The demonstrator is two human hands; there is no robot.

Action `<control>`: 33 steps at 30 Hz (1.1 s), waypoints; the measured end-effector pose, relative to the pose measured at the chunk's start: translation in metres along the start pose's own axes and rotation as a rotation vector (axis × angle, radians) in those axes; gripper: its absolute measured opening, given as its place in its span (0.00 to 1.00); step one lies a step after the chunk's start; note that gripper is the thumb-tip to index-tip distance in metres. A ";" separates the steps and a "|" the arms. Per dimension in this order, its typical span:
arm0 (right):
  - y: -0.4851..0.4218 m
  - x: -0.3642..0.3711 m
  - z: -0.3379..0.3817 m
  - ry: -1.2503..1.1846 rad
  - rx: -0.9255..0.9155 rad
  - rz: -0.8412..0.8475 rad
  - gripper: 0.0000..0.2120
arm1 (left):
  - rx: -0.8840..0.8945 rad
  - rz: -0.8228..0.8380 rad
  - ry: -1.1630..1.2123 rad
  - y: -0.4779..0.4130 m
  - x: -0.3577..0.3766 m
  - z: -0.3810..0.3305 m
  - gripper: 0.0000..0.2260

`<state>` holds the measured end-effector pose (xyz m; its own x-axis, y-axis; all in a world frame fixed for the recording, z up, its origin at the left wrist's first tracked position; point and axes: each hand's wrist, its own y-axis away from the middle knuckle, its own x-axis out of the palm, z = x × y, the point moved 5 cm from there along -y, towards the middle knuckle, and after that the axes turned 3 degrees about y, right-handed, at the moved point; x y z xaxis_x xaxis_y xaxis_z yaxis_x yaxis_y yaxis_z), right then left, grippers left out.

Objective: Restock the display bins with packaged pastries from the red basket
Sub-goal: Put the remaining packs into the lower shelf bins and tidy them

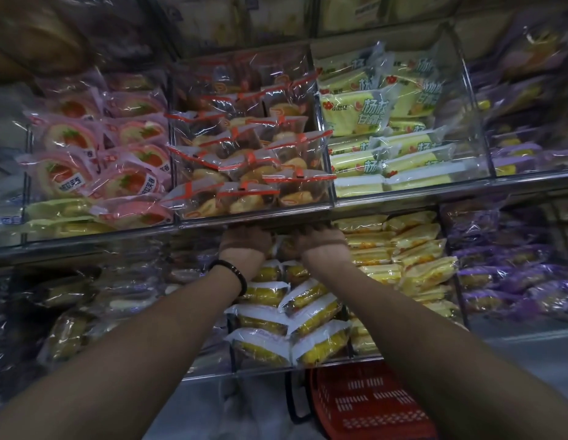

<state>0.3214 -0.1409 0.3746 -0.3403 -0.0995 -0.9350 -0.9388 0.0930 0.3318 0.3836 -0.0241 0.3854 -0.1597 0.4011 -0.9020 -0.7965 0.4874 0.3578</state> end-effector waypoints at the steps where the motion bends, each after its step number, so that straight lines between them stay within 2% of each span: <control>1: 0.001 -0.002 0.001 0.012 0.011 -0.007 0.20 | 0.004 -0.013 -0.007 0.002 0.000 0.001 0.16; 9: 0.005 -0.015 0.012 0.002 0.099 0.010 0.14 | 0.053 -0.121 -0.047 0.012 -0.001 0.003 0.13; 16: -0.007 -0.006 0.012 -0.168 0.130 0.045 0.15 | 0.091 -0.182 -0.119 0.021 0.004 0.004 0.12; 21: -0.006 0.000 0.010 -0.236 0.118 0.062 0.17 | 0.106 -0.107 -0.089 0.009 -0.001 -0.002 0.15; 26: 0.008 -0.007 -0.006 -0.306 0.048 -0.028 0.21 | 0.196 -0.158 -0.092 0.029 -0.004 -0.005 0.12; 29: 0.024 -0.013 -0.004 -0.225 -0.046 0.022 0.07 | 0.212 -0.079 0.013 0.034 0.006 -0.008 0.11; 31: 0.031 -0.014 -0.001 -0.196 -0.081 0.085 0.06 | 0.208 -0.029 0.030 0.036 0.011 -0.012 0.10; 33: 0.033 -0.013 0.004 -0.163 -0.081 0.108 0.08 | 0.201 -0.013 0.032 0.038 0.016 -0.016 0.09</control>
<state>0.2950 -0.1329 0.3967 -0.4320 0.0690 -0.8992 -0.9009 0.0140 0.4339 0.3415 -0.0122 0.3809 -0.1708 0.3706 -0.9130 -0.6665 0.6389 0.3841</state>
